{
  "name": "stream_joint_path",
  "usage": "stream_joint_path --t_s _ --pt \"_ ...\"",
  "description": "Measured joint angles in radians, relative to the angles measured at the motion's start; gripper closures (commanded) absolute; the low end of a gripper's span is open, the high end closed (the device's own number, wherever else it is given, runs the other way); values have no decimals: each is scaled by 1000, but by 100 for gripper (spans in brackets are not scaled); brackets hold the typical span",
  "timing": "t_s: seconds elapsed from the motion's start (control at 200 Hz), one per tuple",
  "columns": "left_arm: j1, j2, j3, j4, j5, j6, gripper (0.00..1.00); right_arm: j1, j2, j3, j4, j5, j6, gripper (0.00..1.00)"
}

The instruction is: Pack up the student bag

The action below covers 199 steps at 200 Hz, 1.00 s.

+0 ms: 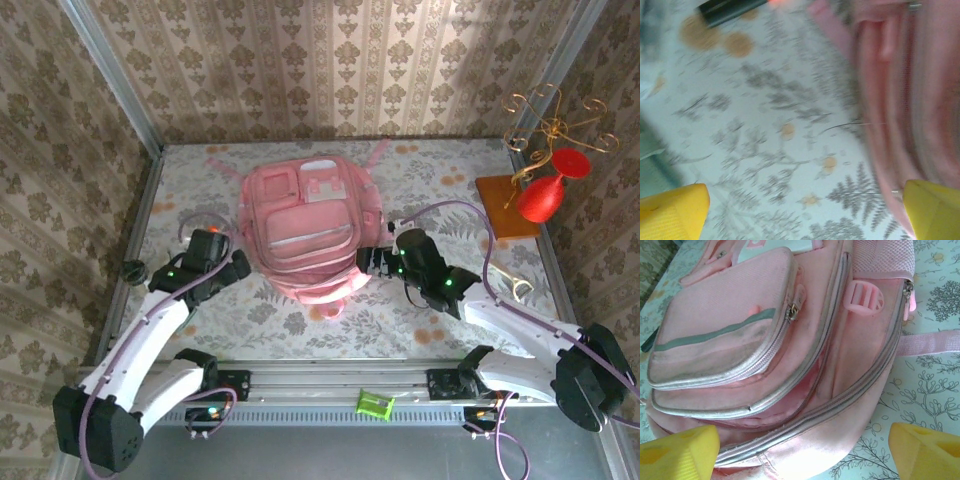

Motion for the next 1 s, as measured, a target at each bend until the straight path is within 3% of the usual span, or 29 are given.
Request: stream_joint_path --t_s 0.085,0.23,0.36,0.7,0.995 --pt "99 -23 -12 -49 -29 -31 0 -13 -13 -21 16 -16 -1 11" --pt "378 35 -43 -42 -10 -24 0 -45 -28 -37 21 -42 -3 11" --pt "504 171 -49 -14 11 19 0 -70 -52 -54 38 -64 -3 10" --pt "644 343 -140 117 91 69 2 -156 -77 -101 49 -129 13 10" --pt "643 387 -129 154 141 88 32 -179 -83 -103 74 -161 31 10"
